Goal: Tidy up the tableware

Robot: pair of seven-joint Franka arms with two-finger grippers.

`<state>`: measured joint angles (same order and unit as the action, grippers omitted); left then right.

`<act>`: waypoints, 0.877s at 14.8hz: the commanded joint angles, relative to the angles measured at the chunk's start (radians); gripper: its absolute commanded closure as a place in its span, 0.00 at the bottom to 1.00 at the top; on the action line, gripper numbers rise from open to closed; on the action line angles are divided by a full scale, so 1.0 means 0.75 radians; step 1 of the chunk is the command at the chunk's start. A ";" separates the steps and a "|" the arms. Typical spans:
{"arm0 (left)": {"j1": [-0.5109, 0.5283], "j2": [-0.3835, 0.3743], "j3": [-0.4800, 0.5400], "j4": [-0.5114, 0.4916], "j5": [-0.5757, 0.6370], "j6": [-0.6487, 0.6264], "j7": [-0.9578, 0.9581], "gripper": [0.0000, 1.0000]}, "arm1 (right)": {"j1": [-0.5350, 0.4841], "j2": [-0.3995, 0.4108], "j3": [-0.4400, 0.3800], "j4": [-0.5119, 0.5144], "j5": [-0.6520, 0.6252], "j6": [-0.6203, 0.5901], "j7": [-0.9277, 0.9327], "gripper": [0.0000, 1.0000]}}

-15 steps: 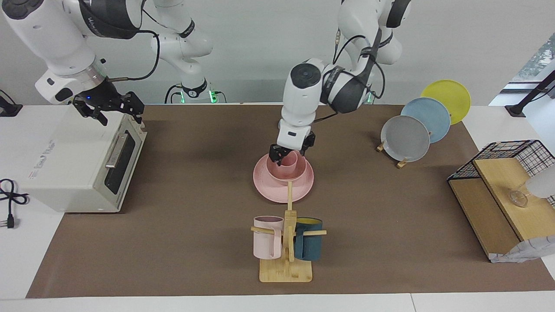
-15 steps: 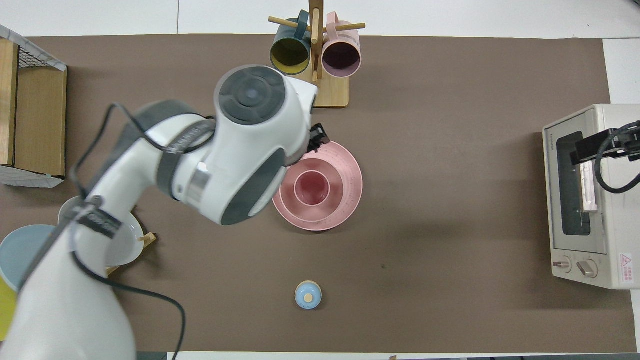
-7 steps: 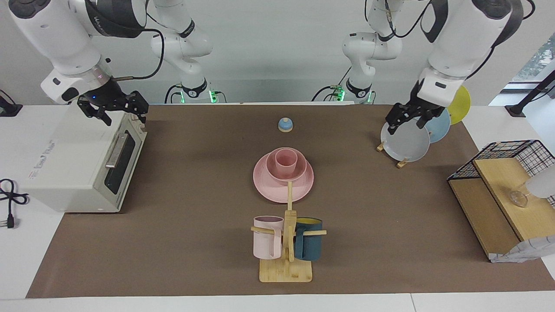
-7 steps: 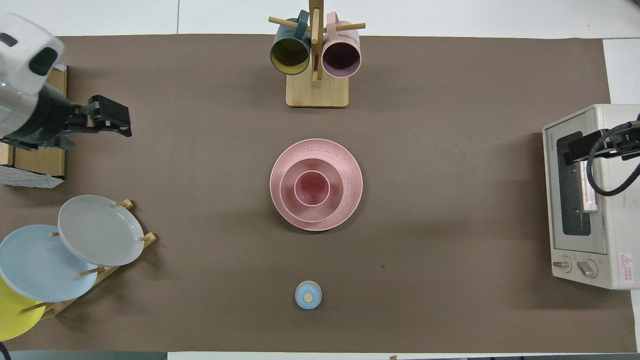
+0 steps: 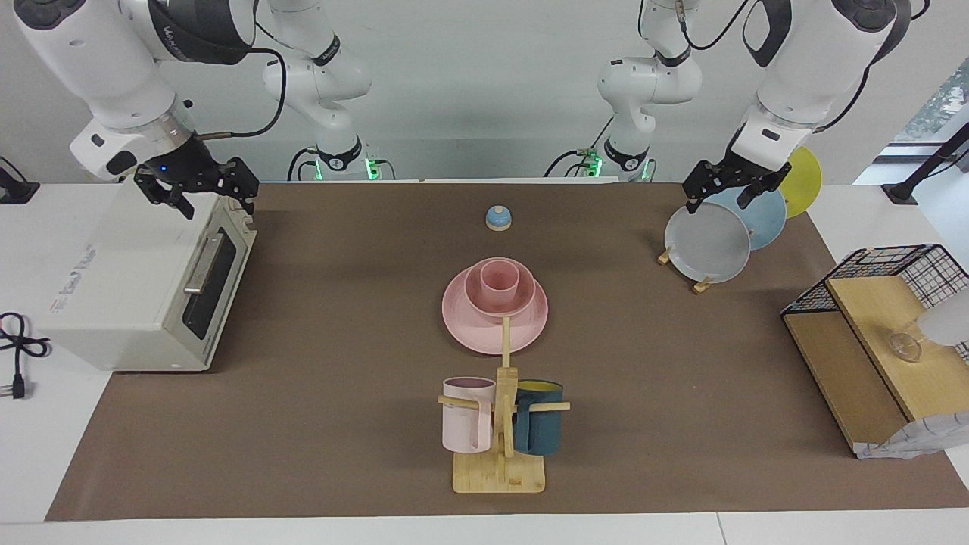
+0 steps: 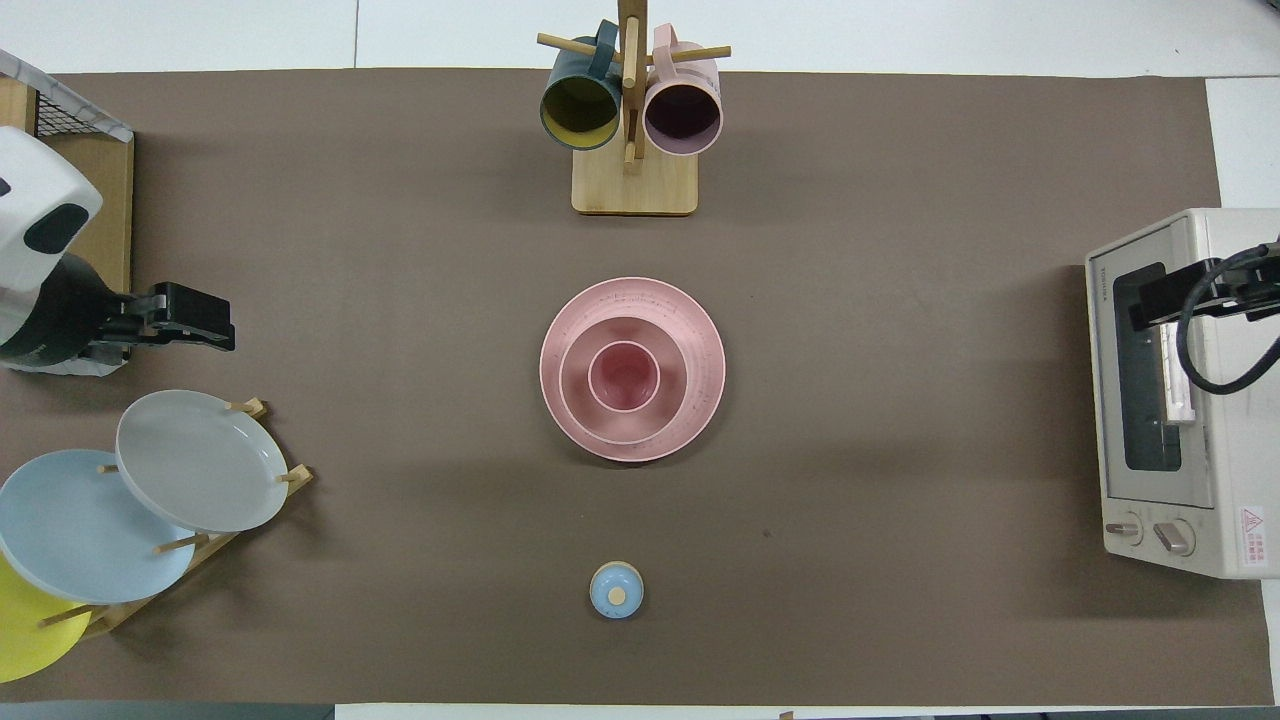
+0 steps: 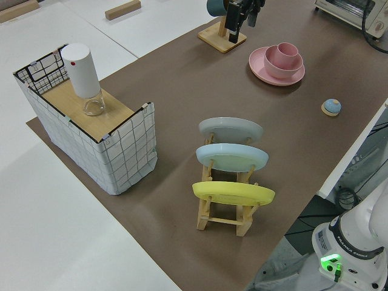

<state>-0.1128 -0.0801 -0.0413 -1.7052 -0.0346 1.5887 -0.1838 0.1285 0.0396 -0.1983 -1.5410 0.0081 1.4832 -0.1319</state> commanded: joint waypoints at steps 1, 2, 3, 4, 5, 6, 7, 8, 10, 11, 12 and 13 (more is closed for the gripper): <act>0.005 -0.020 -0.006 0.021 0.007 -0.034 0.024 0.00 | -0.018 -0.036 0.005 -0.036 0.004 -0.041 -0.025 0.00; -0.001 -0.018 -0.006 0.032 0.011 -0.064 0.022 0.00 | -0.018 -0.045 0.005 -0.042 0.004 -0.045 -0.025 0.00; -0.003 -0.018 -0.008 0.036 0.011 -0.085 0.022 0.00 | -0.016 -0.047 0.005 -0.044 0.004 -0.045 -0.023 0.00; -0.001 -0.014 -0.008 0.034 0.011 -0.095 0.022 0.00 | -0.016 -0.047 0.005 -0.042 0.004 -0.039 -0.025 0.00; 0.009 -0.014 -0.012 0.034 0.011 -0.099 0.022 0.00 | -0.016 -0.047 0.005 -0.042 0.004 -0.033 -0.025 0.00; 0.017 -0.014 -0.016 0.036 0.011 -0.104 0.022 0.00 | -0.016 -0.045 0.005 -0.042 0.004 -0.031 -0.025 0.00; 0.030 -0.012 -0.021 0.038 0.011 -0.102 0.026 0.00 | -0.016 -0.045 0.005 -0.042 0.004 -0.031 -0.025 0.00; 0.044 -0.008 -0.025 0.050 0.011 -0.102 0.026 0.00 | -0.016 -0.045 0.005 -0.042 0.004 -0.031 -0.025 0.00; 0.046 0.005 -0.025 0.065 0.003 -0.104 0.026 0.00 | -0.010 -0.045 0.005 -0.040 0.004 -0.028 -0.025 0.00; 0.046 0.005 -0.023 0.065 0.003 -0.102 0.026 0.00 | -0.008 -0.045 0.005 -0.040 0.004 -0.028 -0.025 0.00; 0.046 0.005 -0.023 0.065 0.001 -0.104 0.026 0.00 | -0.008 -0.043 0.005 -0.038 0.004 -0.028 -0.025 0.00; 0.046 0.003 -0.023 0.065 0.001 -0.102 0.028 0.00 | -0.008 -0.041 0.005 -0.036 0.004 -0.026 -0.025 0.00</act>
<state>-0.0951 -0.0888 -0.0467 -1.6824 -0.0346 1.5364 -0.1780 0.1262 0.0288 -0.1988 -1.5459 0.0081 1.4547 -0.1319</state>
